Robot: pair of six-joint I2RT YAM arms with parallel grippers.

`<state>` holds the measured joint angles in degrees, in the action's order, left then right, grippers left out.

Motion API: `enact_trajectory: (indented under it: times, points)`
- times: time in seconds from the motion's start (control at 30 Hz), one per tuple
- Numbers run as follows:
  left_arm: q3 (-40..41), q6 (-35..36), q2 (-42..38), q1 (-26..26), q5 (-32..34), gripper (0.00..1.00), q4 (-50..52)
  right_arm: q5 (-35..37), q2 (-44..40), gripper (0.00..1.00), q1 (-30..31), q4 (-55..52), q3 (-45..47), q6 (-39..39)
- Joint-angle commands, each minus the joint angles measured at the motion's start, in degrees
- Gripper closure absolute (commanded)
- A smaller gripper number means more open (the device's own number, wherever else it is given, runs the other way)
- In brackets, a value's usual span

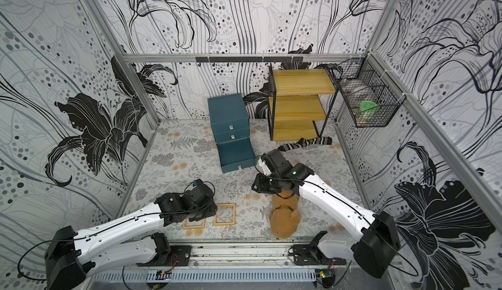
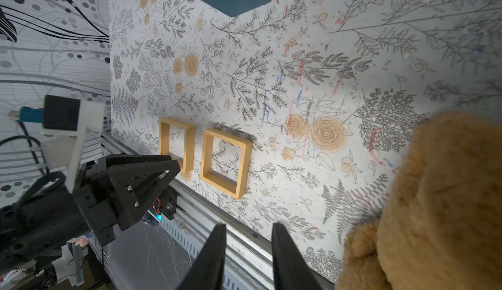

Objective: Place the brooch boxes into the drawer by color
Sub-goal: Pick up the brooch box from the center of the board.

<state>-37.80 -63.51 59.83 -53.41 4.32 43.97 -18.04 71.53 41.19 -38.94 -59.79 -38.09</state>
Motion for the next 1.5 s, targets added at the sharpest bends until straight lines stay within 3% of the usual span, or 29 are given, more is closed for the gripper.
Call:
enact_trajectory:
  times: [0.0, 0.43, 0.93, 1.47]
  points:
    - [1.80, -1.88, 0.04, -0.97, 0.48, 0.57, -4.14, -0.41, -1.74, 0.67, 0.29, -1.78, 1.25, 0.21]
    - [3.45, 0.92, 7.02, -1.69, 1.19, 0.57, -7.05, -0.33, -1.03, 0.67, 0.43, -1.18, 1.25, -0.52]
    - [4.41, 2.33, 13.08, -2.70, 1.65, 0.66, -9.10, -0.59, 0.10, 0.67, 0.44, -0.32, 1.25, -0.67]
    - [2.98, 3.03, 14.00, -3.71, 2.25, 0.76, -7.73, -0.50, 0.13, 0.67, 0.44, 0.29, 1.91, -1.01]
